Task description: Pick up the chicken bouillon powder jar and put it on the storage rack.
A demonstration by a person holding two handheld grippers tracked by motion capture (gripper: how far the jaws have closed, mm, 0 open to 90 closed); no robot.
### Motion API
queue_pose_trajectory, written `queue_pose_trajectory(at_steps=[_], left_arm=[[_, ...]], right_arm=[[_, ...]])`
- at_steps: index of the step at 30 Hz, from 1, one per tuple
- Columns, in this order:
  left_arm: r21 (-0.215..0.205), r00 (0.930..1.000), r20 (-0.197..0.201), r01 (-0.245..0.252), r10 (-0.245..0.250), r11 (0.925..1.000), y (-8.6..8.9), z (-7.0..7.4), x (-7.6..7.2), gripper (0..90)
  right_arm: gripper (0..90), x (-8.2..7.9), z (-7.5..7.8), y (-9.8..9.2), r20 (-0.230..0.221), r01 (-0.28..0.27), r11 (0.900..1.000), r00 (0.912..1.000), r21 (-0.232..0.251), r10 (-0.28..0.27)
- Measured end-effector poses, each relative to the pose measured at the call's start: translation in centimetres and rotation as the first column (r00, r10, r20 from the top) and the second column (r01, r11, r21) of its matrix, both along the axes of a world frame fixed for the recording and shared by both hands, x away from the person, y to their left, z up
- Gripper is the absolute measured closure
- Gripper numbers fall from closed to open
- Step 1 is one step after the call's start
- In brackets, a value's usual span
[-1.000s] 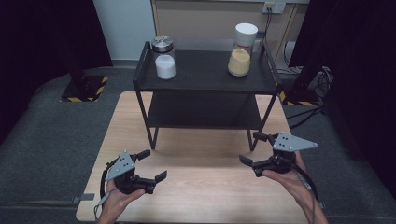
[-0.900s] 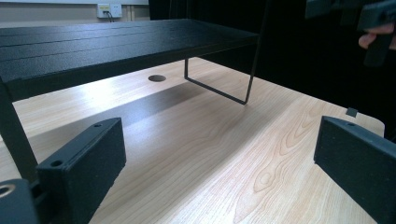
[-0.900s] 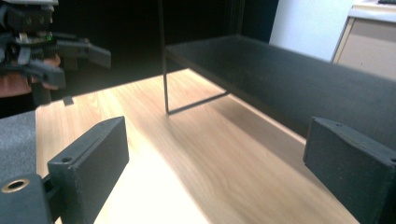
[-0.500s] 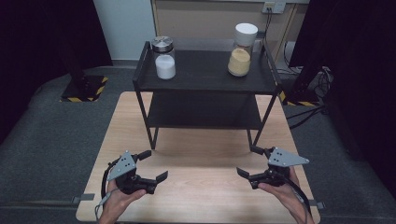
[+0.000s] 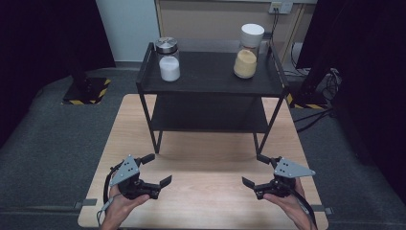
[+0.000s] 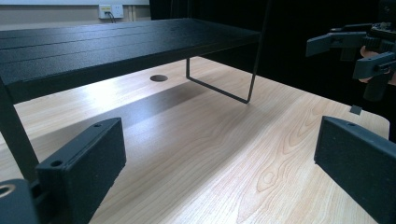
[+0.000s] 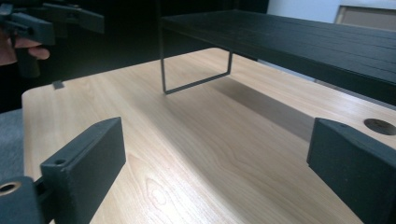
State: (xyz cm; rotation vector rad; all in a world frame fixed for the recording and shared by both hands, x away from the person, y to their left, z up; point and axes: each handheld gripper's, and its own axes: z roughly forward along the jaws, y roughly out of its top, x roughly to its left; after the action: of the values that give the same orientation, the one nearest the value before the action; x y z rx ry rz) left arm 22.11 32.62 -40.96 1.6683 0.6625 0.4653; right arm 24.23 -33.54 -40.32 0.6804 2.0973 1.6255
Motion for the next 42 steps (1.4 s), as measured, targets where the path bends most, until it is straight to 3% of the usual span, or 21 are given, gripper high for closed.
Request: queue_pose_trajectory(at_steps=[16, 42], left_arm=[[-0.041, 0.9988, 0.01, -0.048, 0.048, 0.998, 0.7, -0.2, -0.6, 0.8], [-0.055, 0.9984, 0.005, -0.056, 0.056, 0.9969, 0.8, -0.3, -0.6, 0.7]], right_arm=[[0.8, -1.6, -1.2, -1.2, 0.009, 0.12, 0.99, 0.9926, 0.074, -0.121], [0.8, -1.6, -1.5, -1.3, 0.011, 0.117, 0.99, 0.993, 0.079, -0.118]])
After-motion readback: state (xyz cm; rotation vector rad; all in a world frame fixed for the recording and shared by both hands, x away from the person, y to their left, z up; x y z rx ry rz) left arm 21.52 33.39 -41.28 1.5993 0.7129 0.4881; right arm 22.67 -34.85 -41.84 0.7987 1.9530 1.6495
